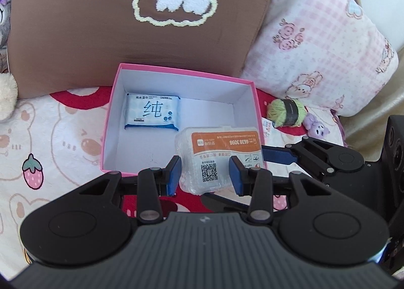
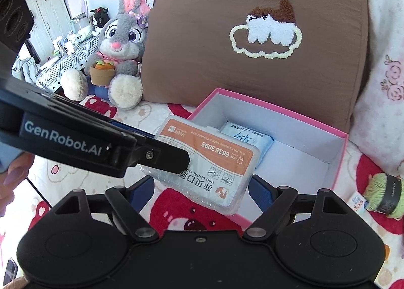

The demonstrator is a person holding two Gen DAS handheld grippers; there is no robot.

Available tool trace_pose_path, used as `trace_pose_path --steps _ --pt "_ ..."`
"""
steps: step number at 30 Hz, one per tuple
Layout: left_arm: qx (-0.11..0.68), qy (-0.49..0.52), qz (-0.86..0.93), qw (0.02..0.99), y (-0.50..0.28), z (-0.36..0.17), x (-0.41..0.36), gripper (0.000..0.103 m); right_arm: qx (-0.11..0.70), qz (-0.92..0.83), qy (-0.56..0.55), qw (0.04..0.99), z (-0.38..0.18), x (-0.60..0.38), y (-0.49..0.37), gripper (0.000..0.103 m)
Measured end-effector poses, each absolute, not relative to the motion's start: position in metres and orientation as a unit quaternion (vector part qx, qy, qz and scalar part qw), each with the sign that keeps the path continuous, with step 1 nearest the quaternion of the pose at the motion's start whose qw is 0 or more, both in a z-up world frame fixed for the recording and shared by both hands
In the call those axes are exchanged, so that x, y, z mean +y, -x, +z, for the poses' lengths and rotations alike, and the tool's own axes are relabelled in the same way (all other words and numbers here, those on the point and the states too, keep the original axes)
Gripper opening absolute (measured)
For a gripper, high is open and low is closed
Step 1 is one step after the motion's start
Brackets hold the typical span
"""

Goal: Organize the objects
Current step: 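Lower the medicine box into the pink box beside the wet-wipes pack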

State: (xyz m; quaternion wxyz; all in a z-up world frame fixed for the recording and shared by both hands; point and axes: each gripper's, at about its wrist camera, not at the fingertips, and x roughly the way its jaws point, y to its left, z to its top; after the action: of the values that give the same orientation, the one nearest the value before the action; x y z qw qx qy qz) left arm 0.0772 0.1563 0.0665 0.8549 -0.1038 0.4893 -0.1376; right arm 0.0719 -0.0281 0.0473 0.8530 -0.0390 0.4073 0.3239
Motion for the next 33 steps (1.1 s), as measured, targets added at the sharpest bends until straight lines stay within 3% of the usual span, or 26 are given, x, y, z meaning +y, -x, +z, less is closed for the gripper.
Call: trace_pose_path --steps 28,33 --pt "0.568 0.101 -0.069 0.814 -0.187 -0.064 0.17 0.039 0.543 0.32 0.024 0.776 -0.072 0.026 -0.194 0.084" --pt "0.562 0.083 -0.066 0.82 -0.195 -0.072 0.166 0.035 0.554 0.317 0.034 0.769 -0.084 0.031 -0.207 0.084"
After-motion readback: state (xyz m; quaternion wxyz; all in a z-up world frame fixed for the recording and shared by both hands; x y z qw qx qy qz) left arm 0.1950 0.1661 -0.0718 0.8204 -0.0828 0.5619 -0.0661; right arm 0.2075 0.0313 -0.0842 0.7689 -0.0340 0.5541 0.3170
